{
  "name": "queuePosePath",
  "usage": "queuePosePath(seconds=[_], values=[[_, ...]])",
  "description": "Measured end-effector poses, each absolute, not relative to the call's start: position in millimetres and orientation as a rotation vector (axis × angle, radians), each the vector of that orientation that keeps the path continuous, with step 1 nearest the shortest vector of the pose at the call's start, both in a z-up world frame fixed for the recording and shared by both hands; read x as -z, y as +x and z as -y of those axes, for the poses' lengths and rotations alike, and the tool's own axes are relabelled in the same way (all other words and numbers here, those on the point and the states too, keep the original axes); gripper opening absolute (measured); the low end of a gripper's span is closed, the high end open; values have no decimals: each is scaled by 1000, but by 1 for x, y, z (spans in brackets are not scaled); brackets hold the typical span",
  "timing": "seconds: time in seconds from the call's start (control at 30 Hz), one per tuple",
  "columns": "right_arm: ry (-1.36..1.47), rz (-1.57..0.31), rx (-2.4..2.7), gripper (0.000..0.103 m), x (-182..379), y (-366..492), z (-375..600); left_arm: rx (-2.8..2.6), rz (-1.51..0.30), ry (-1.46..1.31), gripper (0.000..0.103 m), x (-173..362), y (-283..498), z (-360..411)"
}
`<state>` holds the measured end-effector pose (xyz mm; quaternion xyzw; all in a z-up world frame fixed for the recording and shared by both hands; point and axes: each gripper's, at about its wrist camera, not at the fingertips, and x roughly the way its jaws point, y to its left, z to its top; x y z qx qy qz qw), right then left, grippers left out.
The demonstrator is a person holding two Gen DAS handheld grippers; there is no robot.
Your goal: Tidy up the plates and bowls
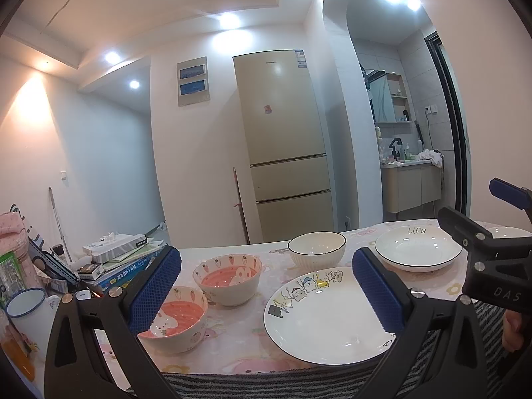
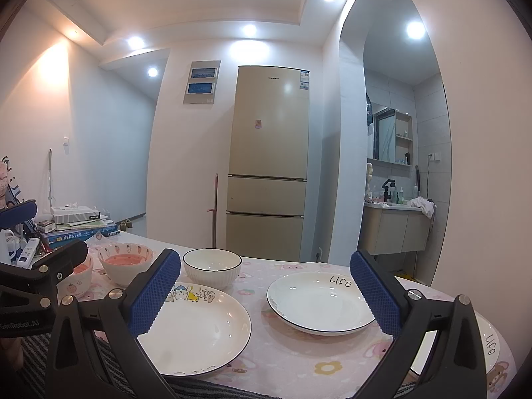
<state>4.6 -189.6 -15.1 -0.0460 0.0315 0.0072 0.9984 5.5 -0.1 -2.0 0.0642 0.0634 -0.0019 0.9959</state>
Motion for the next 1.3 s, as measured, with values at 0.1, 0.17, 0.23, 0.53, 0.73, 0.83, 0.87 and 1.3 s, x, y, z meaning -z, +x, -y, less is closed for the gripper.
queuePosePath(seconds=[0.1,0.17,0.23,0.53,0.73,0.83,0.87,1.3], values=[[-91,-62,-14,103,15,4,189,5,-126,127,103,2,5,0],[-92,-63,-14,103,15,4,189,3,-126,128,103,3,6,1],[-92,-63,-14,103,15,5,189,4,-125,128,103,3,6,1],[-91,-63,-15,103,16,5,189,1,-126,130,103,3,6,0],[-91,-63,-14,103,16,5,189,2,-126,131,103,3,5,0],[-92,-63,-14,103,16,5,189,2,-126,128,103,4,6,0],[-92,-63,-14,103,16,5,189,2,-127,126,103,3,6,-1],[-95,-62,-12,103,15,4,190,0,-128,125,103,5,8,-1]])
